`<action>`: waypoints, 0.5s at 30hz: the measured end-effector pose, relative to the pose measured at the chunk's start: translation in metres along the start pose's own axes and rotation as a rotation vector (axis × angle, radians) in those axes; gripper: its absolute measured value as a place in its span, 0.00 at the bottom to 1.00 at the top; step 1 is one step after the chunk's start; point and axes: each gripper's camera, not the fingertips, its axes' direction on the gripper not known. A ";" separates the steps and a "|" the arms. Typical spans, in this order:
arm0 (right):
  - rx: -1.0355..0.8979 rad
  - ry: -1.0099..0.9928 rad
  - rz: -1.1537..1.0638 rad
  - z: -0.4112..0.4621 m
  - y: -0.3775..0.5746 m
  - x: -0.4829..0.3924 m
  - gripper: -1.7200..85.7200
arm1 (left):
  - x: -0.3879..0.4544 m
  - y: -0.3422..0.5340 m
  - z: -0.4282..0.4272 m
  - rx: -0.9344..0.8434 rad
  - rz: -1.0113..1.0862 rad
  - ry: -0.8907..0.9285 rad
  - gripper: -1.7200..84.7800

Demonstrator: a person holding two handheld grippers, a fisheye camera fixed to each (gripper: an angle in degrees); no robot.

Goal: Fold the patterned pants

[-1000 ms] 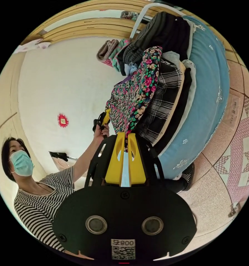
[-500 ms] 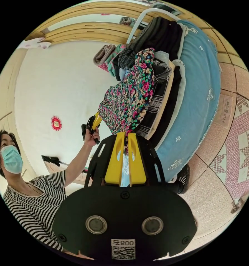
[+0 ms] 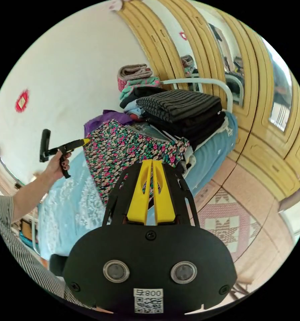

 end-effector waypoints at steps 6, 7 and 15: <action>-0.205 0.200 -0.116 0.067 -0.029 -0.044 0.02 | 0.018 -0.021 0.024 -0.045 0.025 -0.042 0.02; -0.220 0.196 -0.129 0.075 -0.029 -0.050 0.02 | 0.020 -0.024 0.026 -0.049 0.030 -0.045 0.02; -0.174 0.146 -0.114 0.067 -0.034 -0.071 0.02 | 0.052 -0.044 0.043 -0.083 0.110 -0.175 0.02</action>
